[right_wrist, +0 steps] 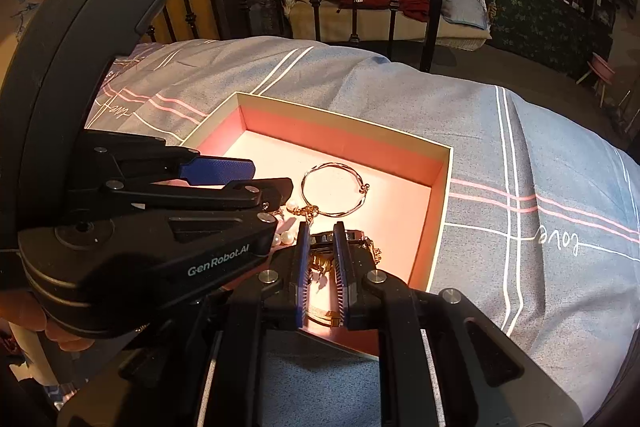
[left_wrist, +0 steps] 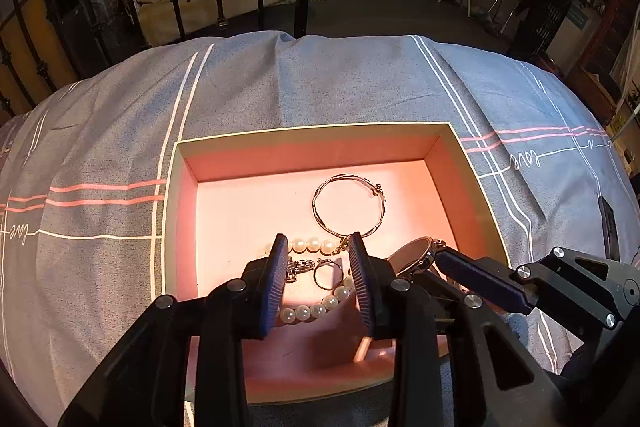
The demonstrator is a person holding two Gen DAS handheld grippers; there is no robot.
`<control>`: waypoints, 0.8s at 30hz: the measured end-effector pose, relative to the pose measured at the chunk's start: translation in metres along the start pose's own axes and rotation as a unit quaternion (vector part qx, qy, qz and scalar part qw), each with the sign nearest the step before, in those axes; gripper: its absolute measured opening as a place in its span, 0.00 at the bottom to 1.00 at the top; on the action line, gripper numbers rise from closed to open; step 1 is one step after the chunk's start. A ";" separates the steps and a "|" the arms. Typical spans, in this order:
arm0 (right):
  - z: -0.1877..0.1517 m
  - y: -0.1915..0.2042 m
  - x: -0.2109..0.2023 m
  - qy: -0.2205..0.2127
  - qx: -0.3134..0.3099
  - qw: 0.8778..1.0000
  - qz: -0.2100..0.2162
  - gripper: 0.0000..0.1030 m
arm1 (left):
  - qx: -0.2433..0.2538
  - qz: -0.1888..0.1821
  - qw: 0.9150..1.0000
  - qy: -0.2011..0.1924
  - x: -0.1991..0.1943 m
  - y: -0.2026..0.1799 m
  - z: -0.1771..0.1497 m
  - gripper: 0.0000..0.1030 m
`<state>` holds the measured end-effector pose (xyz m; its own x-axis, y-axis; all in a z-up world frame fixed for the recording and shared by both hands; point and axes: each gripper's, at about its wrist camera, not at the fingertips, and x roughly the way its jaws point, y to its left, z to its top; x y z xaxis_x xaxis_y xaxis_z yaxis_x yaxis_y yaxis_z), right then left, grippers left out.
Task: Organize jewelry
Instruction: 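Carry the ring and gold piece into the box and open both grippers, then move the left gripper back to the gold flower charm and close it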
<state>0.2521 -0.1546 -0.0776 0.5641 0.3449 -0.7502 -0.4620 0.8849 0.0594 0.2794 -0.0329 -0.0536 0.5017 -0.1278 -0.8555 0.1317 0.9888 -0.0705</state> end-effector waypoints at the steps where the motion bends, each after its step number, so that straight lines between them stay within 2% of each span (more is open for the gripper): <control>1: -0.001 0.001 -0.001 -0.002 -0.002 1.000 0.000 0.17 | 0.000 0.002 1.000 -0.002 -0.002 0.000 0.000 0.38; 3: -0.002 0.001 -0.005 -0.008 0.000 1.000 -0.007 0.25 | -0.001 0.003 1.000 -0.006 -0.006 0.000 -0.001 0.44; 5: -0.003 0.002 -0.011 -0.019 0.000 1.000 -0.012 0.52 | -0.004 -0.001 1.000 -0.008 -0.010 0.001 -0.002 0.53; 9: -0.006 0.008 -0.025 -0.033 -0.010 0.999 -0.036 0.66 | -0.007 -0.002 1.000 -0.010 -0.022 0.000 -0.005 0.60; 10: -0.008 0.010 -0.030 -0.037 -0.013 0.998 -0.042 0.73 | -0.006 -0.002 1.000 -0.013 -0.026 0.000 -0.007 0.62; 13: -0.020 0.015 -0.048 -0.053 -0.020 0.997 -0.051 0.85 | -0.002 -0.008 1.000 -0.029 -0.045 0.002 -0.020 0.72; 15: -0.032 0.019 -0.058 -0.056 -0.023 0.997 -0.050 0.85 | -0.001 -0.014 0.999 -0.045 -0.059 0.005 -0.033 0.77; 18: -0.060 0.027 -0.064 -0.047 -0.027 0.997 -0.048 0.85 | -0.004 -0.022 0.998 -0.053 -0.071 0.007 -0.062 0.79; 21: -0.089 0.034 -0.062 -0.025 -0.018 0.999 -0.039 0.85 | 0.003 -0.031 0.999 -0.033 -0.066 0.005 -0.095 0.79; 24: -0.110 0.039 -0.060 -0.006 -0.008 1.000 -0.022 0.85 | 0.016 -0.010 1.000 -0.019 -0.056 0.002 -0.121 0.77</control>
<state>0.1252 -0.1756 -0.1033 0.5928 0.3089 -0.7437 -0.4476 0.8941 0.0146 0.1482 -0.0140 -0.0683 0.5299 -0.1510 -0.8345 0.1695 0.9830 -0.0702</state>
